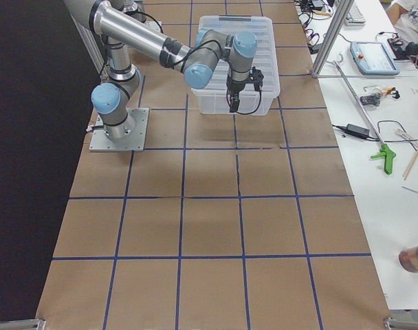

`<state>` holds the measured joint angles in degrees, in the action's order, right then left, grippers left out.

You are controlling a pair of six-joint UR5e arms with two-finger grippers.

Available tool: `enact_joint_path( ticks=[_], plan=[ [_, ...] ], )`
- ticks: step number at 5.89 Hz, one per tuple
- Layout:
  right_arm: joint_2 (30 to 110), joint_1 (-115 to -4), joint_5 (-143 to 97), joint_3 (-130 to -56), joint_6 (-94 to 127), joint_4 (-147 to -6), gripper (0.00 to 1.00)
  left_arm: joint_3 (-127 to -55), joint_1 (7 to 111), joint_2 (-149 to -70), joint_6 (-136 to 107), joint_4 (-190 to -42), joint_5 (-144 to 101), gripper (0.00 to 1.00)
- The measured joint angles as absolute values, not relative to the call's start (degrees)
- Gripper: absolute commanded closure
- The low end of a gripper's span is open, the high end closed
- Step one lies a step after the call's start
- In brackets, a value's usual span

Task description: Place red block in blue tray from box

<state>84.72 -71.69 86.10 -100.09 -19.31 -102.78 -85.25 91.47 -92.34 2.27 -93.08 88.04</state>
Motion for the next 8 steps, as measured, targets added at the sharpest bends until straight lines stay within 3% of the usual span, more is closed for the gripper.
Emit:
enact_joint_path(
  ticks=[5,8],
  plan=[
    [87.45,-83.82,88.74,-83.59,-4.73,-85.42,0.0,-85.32,91.41,-92.31,2.36,-93.08,88.23,0.01],
    [87.24,-92.03,89.82,-81.65,5.19,-83.44,0.0,-85.26,91.17,-92.31,2.49,-93.08,88.01,0.01]
  ],
)
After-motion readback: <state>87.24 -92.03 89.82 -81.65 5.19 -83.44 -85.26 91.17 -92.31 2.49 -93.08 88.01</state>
